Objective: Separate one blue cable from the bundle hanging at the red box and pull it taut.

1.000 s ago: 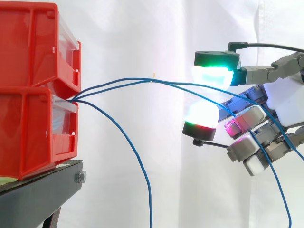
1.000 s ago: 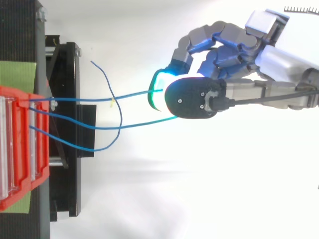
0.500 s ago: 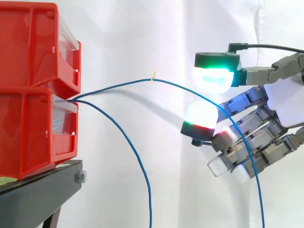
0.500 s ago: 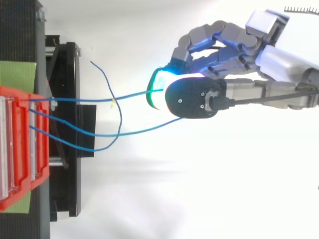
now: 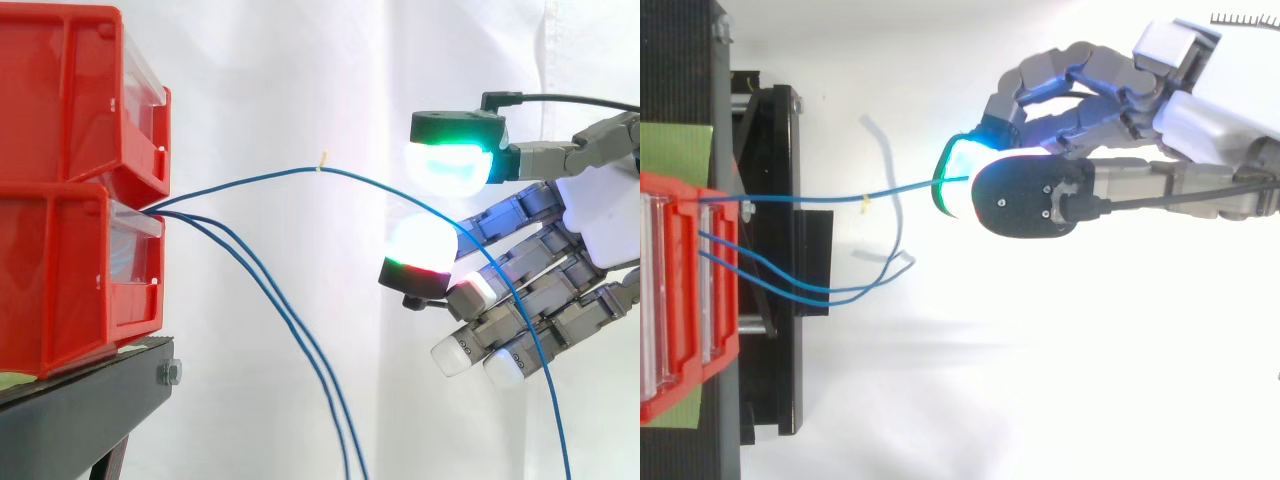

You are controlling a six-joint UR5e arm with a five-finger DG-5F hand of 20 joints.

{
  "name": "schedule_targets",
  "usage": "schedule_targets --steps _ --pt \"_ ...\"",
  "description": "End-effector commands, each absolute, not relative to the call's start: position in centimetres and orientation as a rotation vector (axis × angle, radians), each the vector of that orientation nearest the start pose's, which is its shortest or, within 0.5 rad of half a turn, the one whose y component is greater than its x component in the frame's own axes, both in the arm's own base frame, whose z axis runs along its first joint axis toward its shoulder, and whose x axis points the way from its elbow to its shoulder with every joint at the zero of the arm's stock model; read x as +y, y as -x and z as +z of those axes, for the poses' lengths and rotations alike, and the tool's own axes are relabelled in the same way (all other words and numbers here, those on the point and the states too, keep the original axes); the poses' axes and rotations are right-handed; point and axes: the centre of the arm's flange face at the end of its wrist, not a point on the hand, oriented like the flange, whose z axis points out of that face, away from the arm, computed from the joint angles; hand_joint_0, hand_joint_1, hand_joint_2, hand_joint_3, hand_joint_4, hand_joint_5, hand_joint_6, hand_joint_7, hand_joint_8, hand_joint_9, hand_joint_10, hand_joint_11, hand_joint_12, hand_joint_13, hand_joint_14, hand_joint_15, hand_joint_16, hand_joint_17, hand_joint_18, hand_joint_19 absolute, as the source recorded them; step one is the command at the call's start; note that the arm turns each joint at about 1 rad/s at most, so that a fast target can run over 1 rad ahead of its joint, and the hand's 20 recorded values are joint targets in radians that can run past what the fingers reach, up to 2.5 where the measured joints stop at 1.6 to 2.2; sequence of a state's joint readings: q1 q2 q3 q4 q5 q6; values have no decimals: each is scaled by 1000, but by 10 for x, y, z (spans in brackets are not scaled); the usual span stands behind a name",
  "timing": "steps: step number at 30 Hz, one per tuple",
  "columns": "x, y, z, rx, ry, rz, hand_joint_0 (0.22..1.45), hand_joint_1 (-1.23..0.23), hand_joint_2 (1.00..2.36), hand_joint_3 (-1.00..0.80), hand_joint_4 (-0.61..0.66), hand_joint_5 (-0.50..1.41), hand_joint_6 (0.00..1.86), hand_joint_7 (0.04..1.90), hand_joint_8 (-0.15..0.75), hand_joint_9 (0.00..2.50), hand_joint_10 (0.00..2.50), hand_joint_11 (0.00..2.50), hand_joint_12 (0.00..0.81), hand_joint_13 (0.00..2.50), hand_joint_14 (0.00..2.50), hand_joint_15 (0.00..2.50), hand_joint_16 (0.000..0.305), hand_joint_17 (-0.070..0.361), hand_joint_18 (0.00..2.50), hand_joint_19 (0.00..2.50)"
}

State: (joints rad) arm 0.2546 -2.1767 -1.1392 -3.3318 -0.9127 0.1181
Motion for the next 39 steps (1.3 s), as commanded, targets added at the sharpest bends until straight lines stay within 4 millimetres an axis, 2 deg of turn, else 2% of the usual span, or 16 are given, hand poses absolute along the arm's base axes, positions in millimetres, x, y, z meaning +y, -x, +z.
schedule_targets --steps 1,3,6,7,12,21,25,28,33,39 --pt "-20 -694 322 1119 -1558 702 572 -503 1000 -500 111 -249 862 857 280 775 3 1551 371 580 22 641 52 116 477 587" --pt "-19 -694 323 1119 -1557 704 573 -500 1000 -500 110 -248 862 860 274 782 92 1587 373 629 24 714 52 117 501 596" --pt "-18 -694 322 1121 -1556 704 577 -496 1000 -500 119 -248 861 863 268 727 498 1518 375 759 24 945 52 117 590 673" --pt "-18 -694 322 1121 -1556 704 578 -495 1000 -500 116 -247 861 862 265 721 554 1501 374 800 25 1015 52 116 600 692" --pt "-18 -694 323 1120 -1556 705 581 -501 1000 -500 120 -247 861 865 274 700 609 1484 370 910 17 1277 51 115 648 757" --pt "-18 -694 322 1122 -1555 703 583 -499 1000 -500 117 -241 860 853 275 687 657 1452 351 997 7 1500 51 115 675 781" --pt "-20 -694 322 1119 -1558 702 593 -432 1000 -500 113 -235 859 858 271 698 679 1441 340 1041 12 1604 50 113 683 801" --pt "-20 -693 326 1116 -1557 705 598 -395 1000 -500 108 -227 857 869 275 728 694 1451 343 1033 168 1568 50 113 694 801" --pt "-20 -692 325 1119 -1558 702 624 -366 1001 -486 97 -211 851 887 271 765 672 1460 334 1043 193 1564 49 111 709 810" --pt "-19 -692 326 1117 -1557 699 614 -503 1019 -279 96 -203 855 935 267 779 695 1477 331 1051 146 1587 50 112 714 802"
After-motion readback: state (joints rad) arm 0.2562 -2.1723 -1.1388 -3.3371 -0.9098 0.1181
